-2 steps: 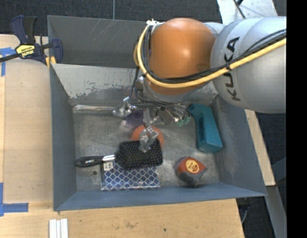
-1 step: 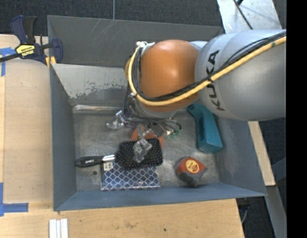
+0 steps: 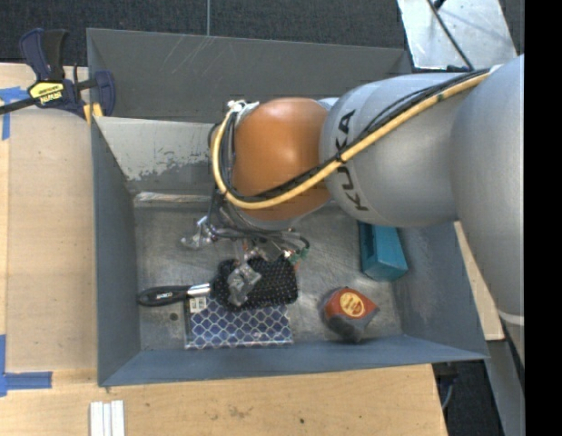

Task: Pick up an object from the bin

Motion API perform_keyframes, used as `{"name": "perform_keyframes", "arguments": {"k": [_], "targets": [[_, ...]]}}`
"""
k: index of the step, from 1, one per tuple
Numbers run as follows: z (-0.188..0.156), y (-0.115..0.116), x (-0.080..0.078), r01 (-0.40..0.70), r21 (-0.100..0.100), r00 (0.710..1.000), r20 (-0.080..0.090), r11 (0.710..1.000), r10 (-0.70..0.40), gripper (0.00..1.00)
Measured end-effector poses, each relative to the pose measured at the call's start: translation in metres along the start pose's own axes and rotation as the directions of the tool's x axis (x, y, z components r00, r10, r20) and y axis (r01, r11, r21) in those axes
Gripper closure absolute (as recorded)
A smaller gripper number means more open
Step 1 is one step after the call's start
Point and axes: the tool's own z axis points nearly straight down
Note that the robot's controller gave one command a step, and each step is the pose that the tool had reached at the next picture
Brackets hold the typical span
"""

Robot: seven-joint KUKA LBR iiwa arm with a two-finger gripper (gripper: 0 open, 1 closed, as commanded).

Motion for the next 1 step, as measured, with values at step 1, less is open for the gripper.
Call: {"name": "perform_keyframes", "arguments": {"k": [1], "targets": [[0.0202,0.0262,0.0140,0.342,0.012,0.939,0.030,0.939,-0.343,1.00]]}}
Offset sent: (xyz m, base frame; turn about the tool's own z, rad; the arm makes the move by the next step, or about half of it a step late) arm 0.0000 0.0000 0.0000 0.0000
